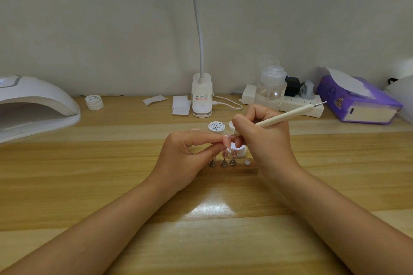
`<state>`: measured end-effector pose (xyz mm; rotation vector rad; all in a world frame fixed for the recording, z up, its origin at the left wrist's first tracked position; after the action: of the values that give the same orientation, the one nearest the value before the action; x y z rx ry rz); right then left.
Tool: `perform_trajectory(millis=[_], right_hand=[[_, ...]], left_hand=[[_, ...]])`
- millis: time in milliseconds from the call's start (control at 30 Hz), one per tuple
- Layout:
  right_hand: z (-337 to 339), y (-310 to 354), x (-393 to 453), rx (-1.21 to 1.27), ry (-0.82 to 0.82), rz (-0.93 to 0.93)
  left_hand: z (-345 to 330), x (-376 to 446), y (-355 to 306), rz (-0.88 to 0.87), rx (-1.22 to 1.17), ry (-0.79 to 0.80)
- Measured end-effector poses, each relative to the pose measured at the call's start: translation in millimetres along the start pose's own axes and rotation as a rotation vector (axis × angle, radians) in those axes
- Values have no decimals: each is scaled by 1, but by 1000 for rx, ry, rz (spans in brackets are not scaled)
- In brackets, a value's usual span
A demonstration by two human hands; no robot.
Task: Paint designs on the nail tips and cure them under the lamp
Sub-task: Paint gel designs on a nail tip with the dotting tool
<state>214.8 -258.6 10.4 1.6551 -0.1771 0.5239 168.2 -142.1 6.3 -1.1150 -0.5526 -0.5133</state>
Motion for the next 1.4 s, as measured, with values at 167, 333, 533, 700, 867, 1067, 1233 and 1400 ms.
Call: perform_trajectory(millis=[167,333,533,700,867,1067,1233,1400], right_hand=[[0,0,0,-1,1,-1],[0,1,0,-8,2,9],[1,1,0,-16,-3,9],[1,1,-1,-13,-4,16],[4,-1,0,1,-31,5],[15,-3,2,113,-133,-18],[31,-4,5,26,-216,16],[33,-7,5,-249,-175,50]], left_hand=[[0,-1,2,18,-22,-12],[0,0,-1,7,-12,-9],[0,0,-3,8,4,-5],[0,0,-2,14,12,-2],[0,0,-2,20,8,1],[1,-1,-2,27,-4,-24],[3,-1,-1,43,8,-38],[3,-1,-1,39,6,-42]])
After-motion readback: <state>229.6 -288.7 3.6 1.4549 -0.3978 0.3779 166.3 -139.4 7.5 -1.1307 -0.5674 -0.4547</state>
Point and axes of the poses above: each hand's wrist, its own x-axis towards the middle knuckle, its own z-axis out of the back of the hand, y = z × x, the point moved 10 cm from there along x, towards the middle knuckle, and after that the axes turned 2 degrees about y, right-handed, at the moved point
